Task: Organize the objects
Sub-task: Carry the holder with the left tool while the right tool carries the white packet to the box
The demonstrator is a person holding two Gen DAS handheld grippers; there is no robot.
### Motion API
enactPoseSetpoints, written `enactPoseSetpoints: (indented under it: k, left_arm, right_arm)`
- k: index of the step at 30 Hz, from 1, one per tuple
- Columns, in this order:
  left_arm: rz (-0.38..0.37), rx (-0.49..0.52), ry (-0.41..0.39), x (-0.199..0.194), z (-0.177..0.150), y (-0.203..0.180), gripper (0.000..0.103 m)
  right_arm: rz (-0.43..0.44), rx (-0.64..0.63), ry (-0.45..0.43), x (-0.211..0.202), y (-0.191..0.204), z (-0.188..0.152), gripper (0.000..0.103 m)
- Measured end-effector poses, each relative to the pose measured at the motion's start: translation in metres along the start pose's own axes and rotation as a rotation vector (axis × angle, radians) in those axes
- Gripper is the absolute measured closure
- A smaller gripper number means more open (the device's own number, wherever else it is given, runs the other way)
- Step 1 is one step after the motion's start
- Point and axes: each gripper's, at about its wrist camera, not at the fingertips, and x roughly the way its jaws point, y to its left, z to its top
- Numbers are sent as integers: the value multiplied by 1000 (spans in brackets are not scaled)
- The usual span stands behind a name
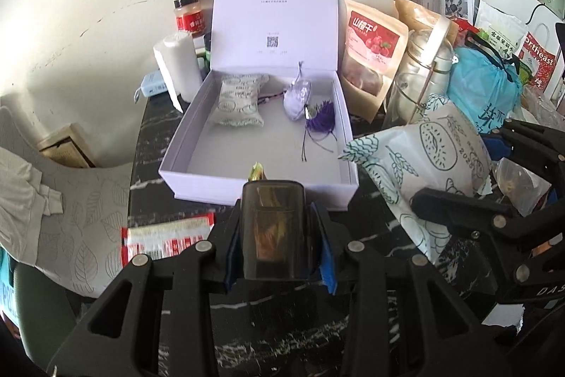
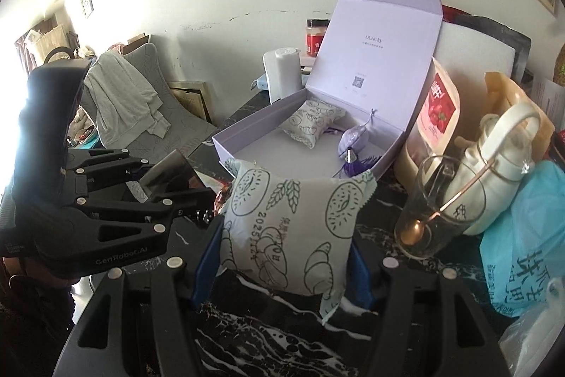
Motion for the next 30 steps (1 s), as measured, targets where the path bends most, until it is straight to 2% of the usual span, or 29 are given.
enactPoseSetpoints:
  k: [30]
  left_arm:
    - [1, 44, 14, 88, 88, 37, 69]
  right_arm:
    - [-17, 2, 9, 73, -36, 70, 40]
